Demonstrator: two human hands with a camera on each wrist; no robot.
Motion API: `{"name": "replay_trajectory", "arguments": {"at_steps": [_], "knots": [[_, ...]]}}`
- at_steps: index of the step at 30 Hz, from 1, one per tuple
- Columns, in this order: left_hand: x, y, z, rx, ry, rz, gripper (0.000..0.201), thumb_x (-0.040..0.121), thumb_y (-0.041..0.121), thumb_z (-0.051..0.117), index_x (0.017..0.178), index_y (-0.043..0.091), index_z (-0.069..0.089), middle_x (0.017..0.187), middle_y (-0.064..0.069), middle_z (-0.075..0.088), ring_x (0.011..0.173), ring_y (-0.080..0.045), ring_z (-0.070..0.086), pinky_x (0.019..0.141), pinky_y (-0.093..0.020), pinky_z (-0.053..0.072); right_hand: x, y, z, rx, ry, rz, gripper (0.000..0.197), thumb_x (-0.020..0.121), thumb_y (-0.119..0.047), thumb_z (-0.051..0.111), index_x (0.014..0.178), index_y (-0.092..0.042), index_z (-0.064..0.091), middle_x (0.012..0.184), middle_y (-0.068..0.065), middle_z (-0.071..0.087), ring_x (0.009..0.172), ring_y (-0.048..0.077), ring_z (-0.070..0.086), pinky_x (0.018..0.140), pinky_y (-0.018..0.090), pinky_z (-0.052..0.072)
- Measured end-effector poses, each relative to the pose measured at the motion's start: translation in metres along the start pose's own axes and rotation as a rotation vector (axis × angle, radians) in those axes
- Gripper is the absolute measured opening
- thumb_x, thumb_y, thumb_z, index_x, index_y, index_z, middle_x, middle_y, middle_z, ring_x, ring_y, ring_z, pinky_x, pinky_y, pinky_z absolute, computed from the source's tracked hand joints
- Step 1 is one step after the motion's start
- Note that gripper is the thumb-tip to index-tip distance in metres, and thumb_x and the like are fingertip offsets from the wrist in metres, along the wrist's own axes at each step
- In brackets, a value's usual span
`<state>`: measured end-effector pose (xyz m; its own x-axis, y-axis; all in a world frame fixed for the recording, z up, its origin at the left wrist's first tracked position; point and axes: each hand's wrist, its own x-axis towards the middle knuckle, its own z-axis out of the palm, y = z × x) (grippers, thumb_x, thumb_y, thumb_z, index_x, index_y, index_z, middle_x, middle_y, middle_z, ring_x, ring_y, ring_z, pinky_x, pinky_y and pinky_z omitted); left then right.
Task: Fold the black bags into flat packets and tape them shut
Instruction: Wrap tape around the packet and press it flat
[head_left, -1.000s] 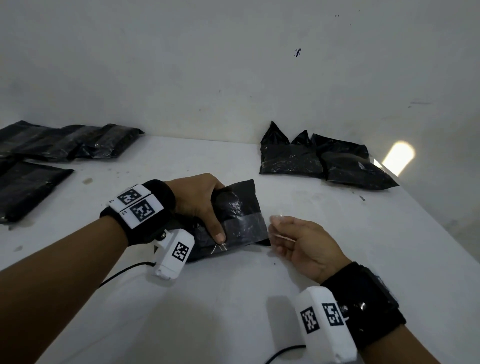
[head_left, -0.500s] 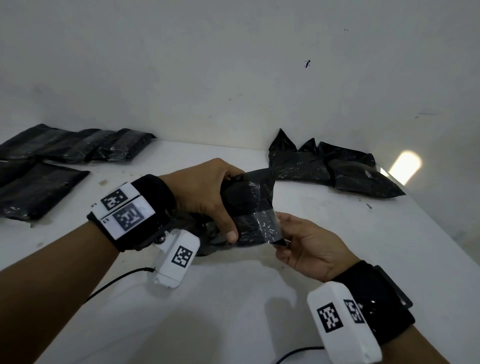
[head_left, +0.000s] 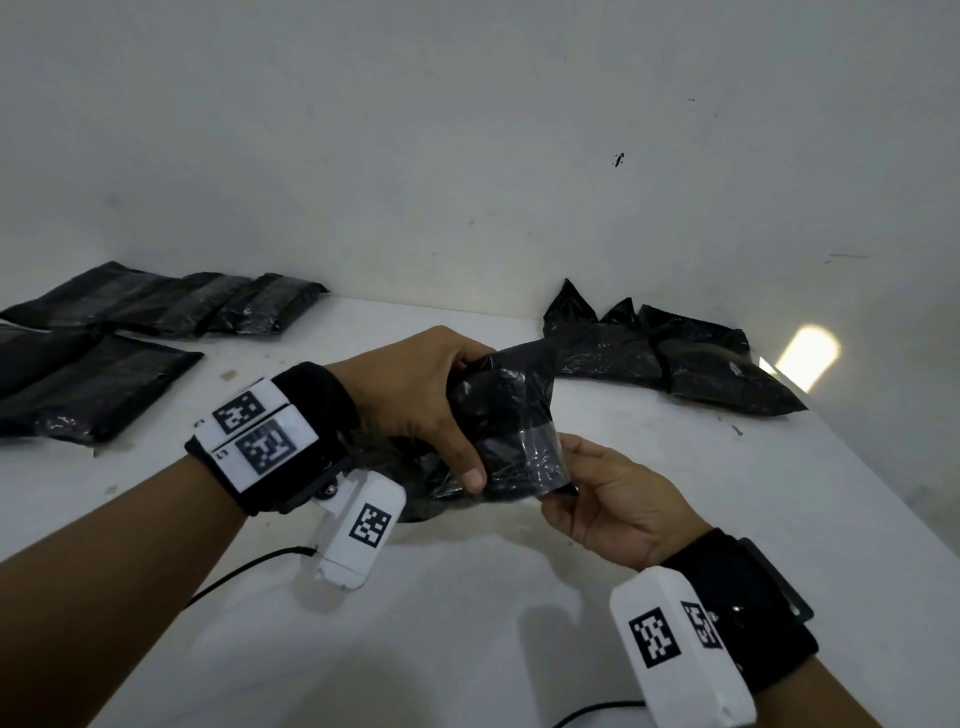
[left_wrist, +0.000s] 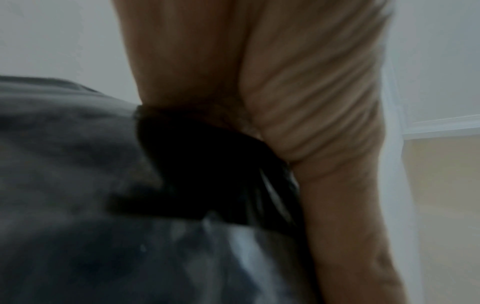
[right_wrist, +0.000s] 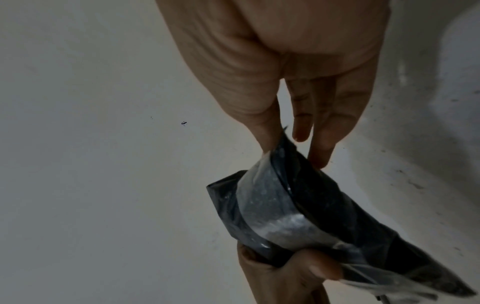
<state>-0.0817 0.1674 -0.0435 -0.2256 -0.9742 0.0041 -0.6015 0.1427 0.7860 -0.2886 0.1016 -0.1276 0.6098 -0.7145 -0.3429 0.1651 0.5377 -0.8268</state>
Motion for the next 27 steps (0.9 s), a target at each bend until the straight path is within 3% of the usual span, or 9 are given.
{"name": "replay_trajectory", "arguments": {"at_steps": [3, 5, 8, 10, 14, 16, 19, 23, 27], "knots": [[-0.003, -0.001, -0.001, -0.004, 0.017, -0.011, 0.054, 0.049, 0.005, 0.095, 0.094, 0.016, 0.070, 0.089, 0.004, 0.076, 0.081, -0.011, 0.073, 0.069, -0.020, 0.055, -0.003, 0.000, 0.001, -0.115, -0.005, -0.032, 0.010, 0.090, -0.012, 0.061, 0.091, -0.007, 0.070, 0.089, 0.011, 0.069, 0.067, 0.015, 0.067, 0.057, 0.028, 0.050], [-0.004, -0.001, -0.002, -0.005, 0.035, -0.025, 0.053, 0.049, 0.005, 0.095, 0.094, 0.016, 0.070, 0.088, 0.005, 0.076, 0.080, -0.010, 0.073, 0.068, -0.019, 0.054, -0.004, -0.002, 0.002, -0.137, -0.005, -0.054, 0.028, 0.096, -0.029, 0.054, 0.088, -0.008, 0.071, 0.091, 0.011, 0.069, 0.072, 0.017, 0.069, 0.065, 0.033, 0.050], [-0.006, -0.004, -0.005, 0.005, 0.059, -0.043, 0.054, 0.048, 0.009, 0.096, 0.095, 0.015, 0.070, 0.088, 0.005, 0.076, 0.080, -0.011, 0.073, 0.070, -0.022, 0.055, -0.008, -0.008, 0.006, -0.122, -0.033, -0.073, 0.064, 0.090, -0.062, 0.043, 0.094, -0.005, 0.072, 0.097, 0.013, 0.069, 0.085, 0.026, 0.067, 0.076, 0.040, 0.052], [-0.008, -0.006, -0.007, 0.007, 0.080, -0.053, 0.055, 0.048, 0.012, 0.097, 0.097, 0.014, 0.070, 0.089, 0.004, 0.076, 0.080, -0.012, 0.073, 0.071, -0.024, 0.056, -0.011, -0.007, 0.011, -0.171, -0.075, -0.138, 0.066, 0.083, -0.068, 0.054, 0.094, -0.005, 0.072, 0.101, 0.016, 0.067, 0.094, 0.027, 0.065, 0.083, 0.043, 0.054], [-0.010, -0.005, -0.009, 0.006, 0.092, -0.067, 0.055, 0.049, 0.013, 0.097, 0.097, 0.014, 0.070, 0.088, 0.005, 0.076, 0.079, -0.011, 0.073, 0.069, -0.024, 0.056, -0.010, 0.003, 0.026, -0.238, -0.083, -0.262, 0.059, 0.071, -0.037, 0.084, 0.108, 0.001, 0.062, 0.104, 0.021, 0.067, 0.094, 0.029, 0.068, 0.082, 0.041, 0.058], [-0.012, -0.004, -0.011, 0.010, 0.094, -0.075, 0.054, 0.050, 0.014, 0.097, 0.097, 0.015, 0.070, 0.088, 0.006, 0.076, 0.079, -0.010, 0.073, 0.068, -0.023, 0.056, -0.009, 0.006, 0.034, -0.167, -0.080, -0.246, 0.057, 0.075, -0.024, 0.083, 0.116, 0.006, 0.058, 0.104, 0.022, 0.068, 0.094, 0.033, 0.068, 0.083, 0.045, 0.058], [-0.015, -0.004, -0.014, 0.006, 0.109, -0.081, 0.053, 0.050, 0.015, 0.097, 0.096, 0.014, 0.070, 0.088, 0.006, 0.076, 0.079, -0.010, 0.073, 0.068, -0.021, 0.056, -0.009, 0.011, 0.045, -0.080, -0.115, -0.238, 0.067, 0.072, -0.023, 0.082, 0.126, 0.007, 0.055, 0.115, 0.028, 0.066, 0.098, 0.038, 0.068, 0.086, 0.050, 0.057], [-0.017, -0.008, -0.016, -0.002, 0.115, -0.083, 0.058, 0.050, 0.018, 0.097, 0.101, 0.016, 0.069, 0.092, 0.005, 0.076, 0.083, -0.012, 0.073, 0.076, -0.030, 0.060, -0.007, 0.015, 0.055, -0.039, -0.088, -0.265, 0.058, 0.075, -0.019, 0.076, 0.125, 0.005, 0.056, 0.109, 0.025, 0.069, 0.093, 0.037, 0.070, 0.076, 0.045, 0.060], [-0.021, -0.015, -0.021, 0.024, 0.180, -0.107, 0.084, 0.050, 0.037, 0.096, 0.124, 0.024, 0.059, 0.107, 0.008, 0.071, 0.098, -0.007, 0.069, 0.084, -0.025, 0.055, -0.006, 0.013, 0.059, 0.018, -0.047, -0.289, 0.055, 0.079, -0.018, 0.070, 0.125, 0.007, 0.057, 0.107, 0.023, 0.070, 0.093, 0.034, 0.071, 0.076, 0.043, 0.060]]}}
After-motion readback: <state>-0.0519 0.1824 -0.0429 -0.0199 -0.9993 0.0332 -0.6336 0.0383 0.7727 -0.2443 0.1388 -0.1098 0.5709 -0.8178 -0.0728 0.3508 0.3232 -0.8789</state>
